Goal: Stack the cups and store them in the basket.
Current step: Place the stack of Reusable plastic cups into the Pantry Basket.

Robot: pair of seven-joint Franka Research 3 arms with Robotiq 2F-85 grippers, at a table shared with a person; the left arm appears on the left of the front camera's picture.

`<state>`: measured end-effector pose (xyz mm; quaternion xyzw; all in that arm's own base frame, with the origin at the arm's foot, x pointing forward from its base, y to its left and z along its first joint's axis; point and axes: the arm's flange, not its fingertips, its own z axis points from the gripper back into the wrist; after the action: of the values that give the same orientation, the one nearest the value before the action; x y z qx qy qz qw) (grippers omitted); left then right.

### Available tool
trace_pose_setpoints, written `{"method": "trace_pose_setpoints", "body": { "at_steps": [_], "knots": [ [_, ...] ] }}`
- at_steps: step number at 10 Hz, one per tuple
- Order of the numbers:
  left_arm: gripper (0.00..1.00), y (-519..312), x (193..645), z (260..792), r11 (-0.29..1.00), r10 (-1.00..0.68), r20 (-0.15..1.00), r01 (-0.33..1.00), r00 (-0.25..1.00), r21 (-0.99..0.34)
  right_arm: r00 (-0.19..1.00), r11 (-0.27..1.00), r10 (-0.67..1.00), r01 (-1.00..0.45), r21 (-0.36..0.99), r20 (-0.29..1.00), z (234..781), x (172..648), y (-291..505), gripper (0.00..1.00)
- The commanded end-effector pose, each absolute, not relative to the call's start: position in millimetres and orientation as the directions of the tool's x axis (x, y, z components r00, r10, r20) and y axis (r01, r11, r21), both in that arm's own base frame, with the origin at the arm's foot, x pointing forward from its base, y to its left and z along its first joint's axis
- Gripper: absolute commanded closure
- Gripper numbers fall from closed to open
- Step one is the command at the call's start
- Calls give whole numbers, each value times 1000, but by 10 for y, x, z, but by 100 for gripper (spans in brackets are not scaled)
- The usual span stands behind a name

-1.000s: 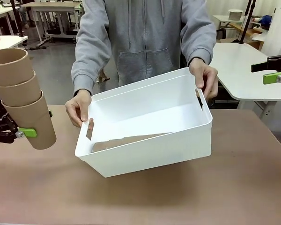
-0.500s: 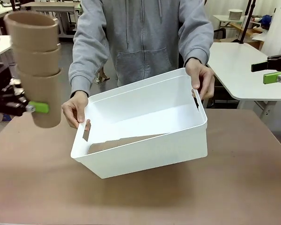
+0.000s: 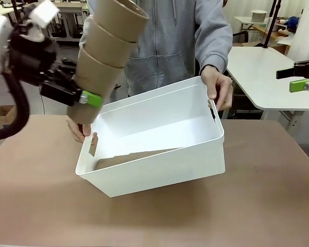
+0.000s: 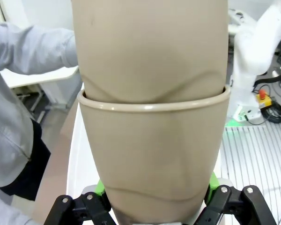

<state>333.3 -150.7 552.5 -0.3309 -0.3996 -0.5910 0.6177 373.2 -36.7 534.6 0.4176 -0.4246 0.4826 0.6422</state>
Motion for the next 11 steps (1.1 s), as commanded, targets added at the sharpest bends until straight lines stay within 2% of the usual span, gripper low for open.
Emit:
{"method": "trace_pose_setpoints", "body": {
  "at_steps": [1, 5, 11],
  "knots": [
    [15, -1783, 3423, 5491, 110, -537, 844, 991, -3, 73, 187, 190, 250, -972, 142, 950, 5394, 3723, -358, 0],
    [15, -2304, 3621, 5161, 99, -704, 710, 985, -31, 141, 187, 190, 250, -972, 142, 950, 5394, 3723, -358, 0],
    [15, -2660, 4067, 4683, 89, -838, 545, 986, -3, 142, 187, 190, 250, -972, 142, 950, 5394, 3723, -358, 0]
  ]
}}
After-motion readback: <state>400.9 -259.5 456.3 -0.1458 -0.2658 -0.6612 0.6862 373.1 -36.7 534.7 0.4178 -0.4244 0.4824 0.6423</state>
